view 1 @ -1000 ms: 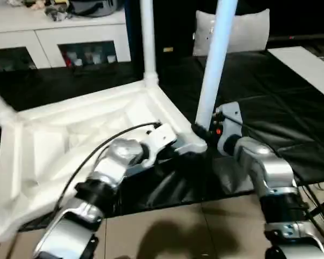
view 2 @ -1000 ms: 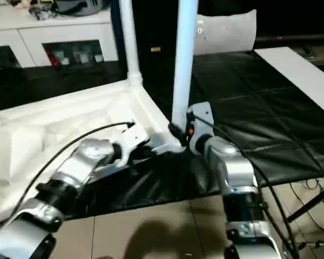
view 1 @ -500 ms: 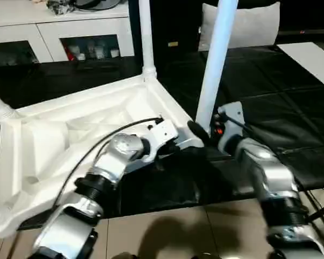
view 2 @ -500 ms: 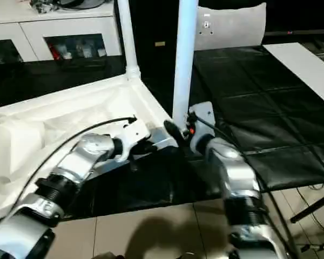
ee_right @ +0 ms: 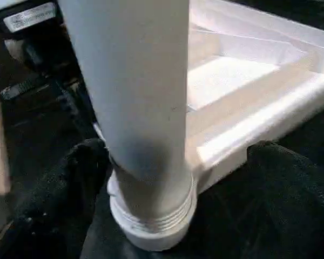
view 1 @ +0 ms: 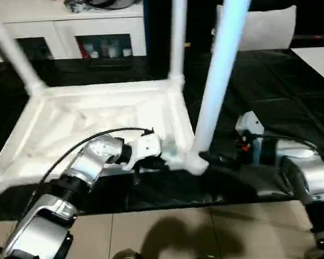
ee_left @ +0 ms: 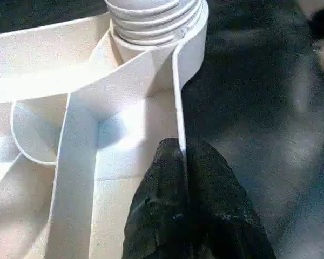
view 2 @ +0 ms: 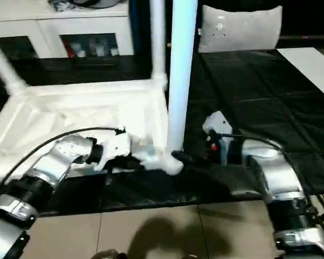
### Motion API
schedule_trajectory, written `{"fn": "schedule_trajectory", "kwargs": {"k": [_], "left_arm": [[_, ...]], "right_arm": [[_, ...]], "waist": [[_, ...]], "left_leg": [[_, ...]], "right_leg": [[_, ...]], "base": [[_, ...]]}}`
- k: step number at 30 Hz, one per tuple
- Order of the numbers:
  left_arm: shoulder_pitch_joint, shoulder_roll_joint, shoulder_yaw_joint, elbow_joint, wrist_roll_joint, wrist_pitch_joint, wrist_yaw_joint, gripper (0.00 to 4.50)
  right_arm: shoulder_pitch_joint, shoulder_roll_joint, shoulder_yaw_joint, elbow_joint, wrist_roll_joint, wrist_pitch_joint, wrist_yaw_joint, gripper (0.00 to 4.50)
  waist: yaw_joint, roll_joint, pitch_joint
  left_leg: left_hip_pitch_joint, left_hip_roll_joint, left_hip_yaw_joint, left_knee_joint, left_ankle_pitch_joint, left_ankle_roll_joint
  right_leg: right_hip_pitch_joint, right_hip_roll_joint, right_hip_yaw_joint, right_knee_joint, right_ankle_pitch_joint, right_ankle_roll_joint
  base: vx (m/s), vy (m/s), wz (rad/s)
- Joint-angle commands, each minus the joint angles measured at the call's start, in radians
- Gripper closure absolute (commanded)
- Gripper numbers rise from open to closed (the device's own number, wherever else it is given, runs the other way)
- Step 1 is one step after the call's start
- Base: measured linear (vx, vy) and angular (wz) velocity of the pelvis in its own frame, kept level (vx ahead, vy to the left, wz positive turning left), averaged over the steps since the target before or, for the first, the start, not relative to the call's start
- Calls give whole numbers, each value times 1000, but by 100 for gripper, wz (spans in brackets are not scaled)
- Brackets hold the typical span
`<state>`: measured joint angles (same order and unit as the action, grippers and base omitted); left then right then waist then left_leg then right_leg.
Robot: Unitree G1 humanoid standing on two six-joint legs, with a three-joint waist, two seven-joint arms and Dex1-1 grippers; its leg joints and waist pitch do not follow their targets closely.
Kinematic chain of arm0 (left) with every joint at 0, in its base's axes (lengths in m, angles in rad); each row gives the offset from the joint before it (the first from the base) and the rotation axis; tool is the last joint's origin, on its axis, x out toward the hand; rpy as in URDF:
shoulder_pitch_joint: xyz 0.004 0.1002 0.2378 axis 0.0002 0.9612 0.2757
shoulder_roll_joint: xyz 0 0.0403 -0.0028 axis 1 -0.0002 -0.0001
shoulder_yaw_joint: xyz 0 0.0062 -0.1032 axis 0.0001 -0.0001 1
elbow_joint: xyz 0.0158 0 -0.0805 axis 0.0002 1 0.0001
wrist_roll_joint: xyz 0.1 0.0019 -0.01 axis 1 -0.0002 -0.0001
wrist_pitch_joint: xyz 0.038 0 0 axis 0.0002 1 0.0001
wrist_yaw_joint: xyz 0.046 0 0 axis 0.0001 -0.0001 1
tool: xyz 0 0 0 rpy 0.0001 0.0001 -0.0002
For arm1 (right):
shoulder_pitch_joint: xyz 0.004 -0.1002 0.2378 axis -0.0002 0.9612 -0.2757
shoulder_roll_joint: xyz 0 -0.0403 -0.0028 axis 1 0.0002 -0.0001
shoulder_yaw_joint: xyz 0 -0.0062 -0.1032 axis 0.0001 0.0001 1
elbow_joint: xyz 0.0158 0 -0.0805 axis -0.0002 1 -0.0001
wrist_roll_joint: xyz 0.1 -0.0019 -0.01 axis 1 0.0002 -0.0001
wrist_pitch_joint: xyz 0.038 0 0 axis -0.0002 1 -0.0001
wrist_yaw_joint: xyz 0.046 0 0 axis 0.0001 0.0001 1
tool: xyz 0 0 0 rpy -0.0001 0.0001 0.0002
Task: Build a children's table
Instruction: Rotate leg to tighten
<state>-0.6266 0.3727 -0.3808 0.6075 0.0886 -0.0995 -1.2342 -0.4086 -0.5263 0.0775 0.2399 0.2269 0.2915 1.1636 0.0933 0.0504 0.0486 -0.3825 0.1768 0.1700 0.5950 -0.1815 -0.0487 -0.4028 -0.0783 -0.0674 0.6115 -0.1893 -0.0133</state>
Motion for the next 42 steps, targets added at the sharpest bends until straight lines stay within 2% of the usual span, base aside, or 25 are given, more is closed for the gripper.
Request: {"fn": "schedule_trajectory", "kwargs": {"k": [1,3,7,10,13,15,18,27,33,36,37,38,39,40,41,42], "left_arm": [[9,13,-51,-25,16,-35,-63,450],[11,21,-64,-29,10,-48,-101,450],[15,28,-80,-41,5,-55,-138,450],[19,30,-82,-47,5,-57,-151,450],[23,32,-84,-58,0,-59,-160,450],[25,33,-83,-63,-3,-57,-163,450],[28,34,-84,-70,-7,-54,-170,450],[34,34,-86,-82,-10,-41,-175,450],[40,29,-81,-82,-19,-28,-166,450],[50,16,-58,-87,-31,17,-130,450],[42,-3,-45,-82,-24,66,-80,450],[34,-24,-34,-78,-16,105,-31,450],[20,-65,-14,-72,-2,165,65,450],[20,-65,-14,-72,-2,165,65,450],[15,-87,-5,-72,1,195,106,450],[11,-104,1,-73,2,216,135,450]], "right_arm": [[-23,-11,19,0,8,-26,49,1],[-28,-23,44,0,23,-21,109,1],[-33,-41,87,0,29,-1,184,38],[-38,-43,101,11,19,-3,198,70],[-49,-38,112,40,5,-29,214,83],[-55,-34,116,52,-1,-39,213,119],[-61,-32,124,68,3,-46,221,127],[-53,-28,129,62,22,-30,247,216],[-25,-19,122,28,56,0,252,245],[2,-4,109,-14,84,34,235,249],[9,20,102,-19,74,60,174,249],[13,46,95,-20,61,76,111,249],[20,96,84,-20,30,89,-6,249],[20,96,84,-20,30,89,-6,249],[16,125,76,-15,15,99,-70,249],[11,150,69,-9,3,111,-124,250]], "waist": [[0,-10,-69],[-1,-10,-70],[3,-11,-70],[7,-13,-70],[10,-15,-71],[12,-14,-71],[14,-14,-72],[15,-13,-73],[13,-16,-72],[15,-13,-73],[14,-14,-72],[14,-8,-70],[8,-6,-64],[3,-9,-62],[0,-10,-61],[-8,-9,-56]], "left_leg": [[15,56,-10,-61,-163,87],[16,56,-11,-61,-164,85],[14,55,-10,-59,-158,93],[14,56,-9,-59,-151,93],[15,56,-10,-58,-147,90],[15,56,-9,-57,-142,89],[14,55,-9,-56,-139,92],[13,55,-10,-55,-135,95],[14,54,-10,-56,-140,90],[14,56,-10,-56,-137,90],[14,55,-10,-57,-137,90],[17,56,-10,-58,-142,85],[17,54,-10,-62,-173,67],[17,51,-11,-63,-194,55],[20,46,-14,-66,-229,33],[21,46,-15,-70,-259,20]], "right_leg": [[57,-71,45,-66,-111,-258],[57,-70,44,-64,-105,-261],[58,-71,44,-64,-103,-262],[56,-71,45,-64,-108,-261],[55,-72,45,-63,-115,-260],[55,-70,44,-63,-114,-259],[56,-70,44,-61,-101,-259],[57,-70,43,-61,-100,-257],[57,-69,43,-62,-121,-252],[56,-69,44,-62,-118,-251],[57,-69,44,-62,-118,-251],[53,-67,43,-65,-125,-252],[50,-66,44,-71,-171,-249],[51,-67,43,-74,-212,-239],[55,-71,41,-84,-304,-211],[52,-70,41,-91,-367,-188]], "base": [[0,0,0],[0,0,0],[0,0,0],[0,0,0],[0,0,0],[0,0,0],[0,0,0],[0,0,0],[0,0,0],[0,0,0],[0,0,0],[0,0,0],[0,0,0],[0,0,0],[0,0,0],[0,0,0]]}}
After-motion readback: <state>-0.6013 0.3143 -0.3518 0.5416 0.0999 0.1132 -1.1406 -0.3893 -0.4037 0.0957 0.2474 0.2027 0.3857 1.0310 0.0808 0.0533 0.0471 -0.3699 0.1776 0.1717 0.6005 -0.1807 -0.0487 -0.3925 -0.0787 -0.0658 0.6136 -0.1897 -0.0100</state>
